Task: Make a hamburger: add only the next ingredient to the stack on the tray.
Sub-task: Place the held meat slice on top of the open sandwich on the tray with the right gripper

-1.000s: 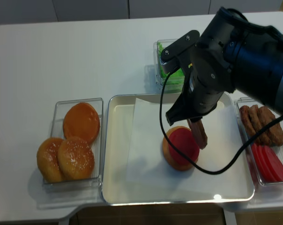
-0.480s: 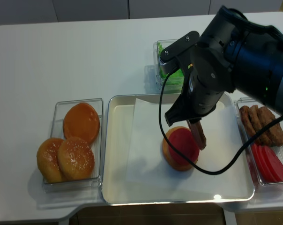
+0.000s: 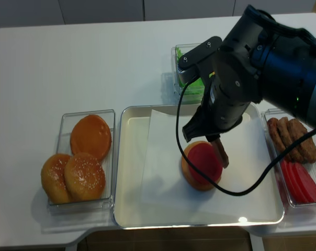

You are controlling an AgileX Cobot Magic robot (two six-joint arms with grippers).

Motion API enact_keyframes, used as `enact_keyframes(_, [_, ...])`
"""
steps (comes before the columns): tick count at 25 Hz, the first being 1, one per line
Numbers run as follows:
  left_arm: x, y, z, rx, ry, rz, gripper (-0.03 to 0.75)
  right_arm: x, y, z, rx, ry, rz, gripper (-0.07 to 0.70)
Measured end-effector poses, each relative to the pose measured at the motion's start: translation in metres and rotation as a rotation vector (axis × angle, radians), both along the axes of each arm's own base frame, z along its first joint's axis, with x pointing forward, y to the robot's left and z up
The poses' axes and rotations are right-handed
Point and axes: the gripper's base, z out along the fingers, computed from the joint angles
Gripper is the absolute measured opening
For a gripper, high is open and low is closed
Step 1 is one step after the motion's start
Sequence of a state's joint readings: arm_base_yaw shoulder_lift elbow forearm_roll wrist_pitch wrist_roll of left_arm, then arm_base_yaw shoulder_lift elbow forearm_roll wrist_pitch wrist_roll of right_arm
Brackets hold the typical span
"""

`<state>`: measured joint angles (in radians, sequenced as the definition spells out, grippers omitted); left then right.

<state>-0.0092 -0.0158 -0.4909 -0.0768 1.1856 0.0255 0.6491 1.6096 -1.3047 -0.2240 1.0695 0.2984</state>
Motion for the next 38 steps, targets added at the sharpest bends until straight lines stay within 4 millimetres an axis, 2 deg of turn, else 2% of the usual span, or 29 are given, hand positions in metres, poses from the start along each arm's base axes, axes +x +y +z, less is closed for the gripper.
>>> enact_keyframes(4, [0.0,0.0,0.0,0.0,0.0,0.0,0.351,-0.001,0.001,0.0,0.012,0.009,-0.003,0.336])
enact_keyframes(16, [0.0,0.0,0.0,0.0,0.0,0.0,0.351,-0.003,0.003,-0.001,0.034,0.036,-0.013,0.489])
enact_keyframes(26, [0.0,0.0,0.0,0.0,0.0,0.0,0.351,-0.004,0.001,-0.002,0.031,0.059,-0.004,0.508])
enact_keyframes(29, [0.0,0.0,0.0,0.0,0.0,0.0,0.351,0.002,-0.009,-0.002,0.064,0.096,-0.014,0.509])
enact_keyframes(32, [0.0,0.0,0.0,0.0,0.0,0.0,0.351,0.012,-0.029,-0.002,0.112,0.14,-0.06,0.509])
enact_keyframes(38, [0.0,0.0,0.0,0.0,0.0,0.0,0.351,0.026,-0.09,0.015,0.164,0.107,-0.221,0.51])
